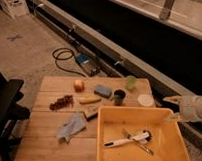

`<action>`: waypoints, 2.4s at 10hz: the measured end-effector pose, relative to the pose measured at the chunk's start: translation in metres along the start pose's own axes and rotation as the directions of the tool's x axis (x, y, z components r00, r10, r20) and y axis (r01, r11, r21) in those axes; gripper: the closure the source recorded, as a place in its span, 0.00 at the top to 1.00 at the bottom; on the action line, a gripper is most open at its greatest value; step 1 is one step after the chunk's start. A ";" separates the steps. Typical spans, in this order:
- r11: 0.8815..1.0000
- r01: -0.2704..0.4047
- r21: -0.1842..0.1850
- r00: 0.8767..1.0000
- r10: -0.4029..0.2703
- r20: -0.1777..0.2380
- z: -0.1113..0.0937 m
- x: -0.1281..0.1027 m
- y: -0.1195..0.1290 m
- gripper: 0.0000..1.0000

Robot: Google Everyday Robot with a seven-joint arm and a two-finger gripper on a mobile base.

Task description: Place pepper in paper cup

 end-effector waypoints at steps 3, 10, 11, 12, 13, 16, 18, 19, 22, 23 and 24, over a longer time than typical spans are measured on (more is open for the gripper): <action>1.000 0.000 0.000 1.000 0.000 0.000 0.000 0.000 0.000 0.59; 0.999 0.039 -0.025 0.999 -0.040 -0.023 0.004 -0.005 -0.002 0.59; 0.995 0.084 -0.050 0.996 -0.086 -0.031 0.011 -0.016 -0.009 0.59; 0.990 0.125 -0.072 0.991 -0.128 -0.034 0.019 -0.026 -0.017 0.59; 0.983 0.163 -0.090 0.985 -0.166 -0.035 0.028 -0.035 -0.026 0.59; 0.949 0.285 -0.135 0.956 -0.291 -0.029 0.063 -0.071 -0.053 0.59; 0.943 0.324 -0.080 0.941 -0.329 -0.075 0.074 -0.089 -0.073 0.59; 0.941 0.331 -0.071 0.939 -0.336 -0.079 0.076 -0.093 -0.076 0.59; 0.942 0.328 -0.069 0.940 -0.333 -0.076 0.076 -0.093 -0.076 0.59; 0.940 0.335 -0.065 0.939 -0.339 -0.062 0.078 -0.094 -0.077 0.59; 0.936 0.346 -0.058 0.936 -0.349 -0.038 0.084 -0.098 -0.080 0.59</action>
